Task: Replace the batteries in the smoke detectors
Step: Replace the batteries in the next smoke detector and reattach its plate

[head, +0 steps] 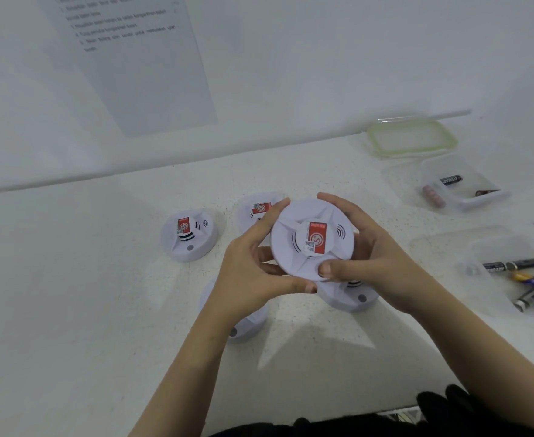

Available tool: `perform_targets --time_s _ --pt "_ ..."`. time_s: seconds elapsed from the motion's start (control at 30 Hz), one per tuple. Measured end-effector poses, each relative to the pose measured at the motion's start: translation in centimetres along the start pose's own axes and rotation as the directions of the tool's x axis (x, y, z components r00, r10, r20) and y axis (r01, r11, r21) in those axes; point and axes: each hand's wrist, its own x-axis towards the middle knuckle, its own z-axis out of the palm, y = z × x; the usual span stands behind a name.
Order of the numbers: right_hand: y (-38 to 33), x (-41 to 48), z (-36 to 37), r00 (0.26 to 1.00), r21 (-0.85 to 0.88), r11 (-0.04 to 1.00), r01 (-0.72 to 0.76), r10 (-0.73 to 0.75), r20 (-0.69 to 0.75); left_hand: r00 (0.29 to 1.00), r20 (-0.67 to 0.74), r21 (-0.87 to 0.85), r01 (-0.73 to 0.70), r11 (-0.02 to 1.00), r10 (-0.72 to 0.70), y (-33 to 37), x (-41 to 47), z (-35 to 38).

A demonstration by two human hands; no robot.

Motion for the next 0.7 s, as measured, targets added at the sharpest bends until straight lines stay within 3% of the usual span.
perform_targets --time_s 0.7 --pt "0.15 0.54 0.06 1.000 0.014 1.000 0.012 -0.012 0.020 1.000 0.001 -0.019 -0.009 1.000 0.009 -0.24 0.33 -0.36"
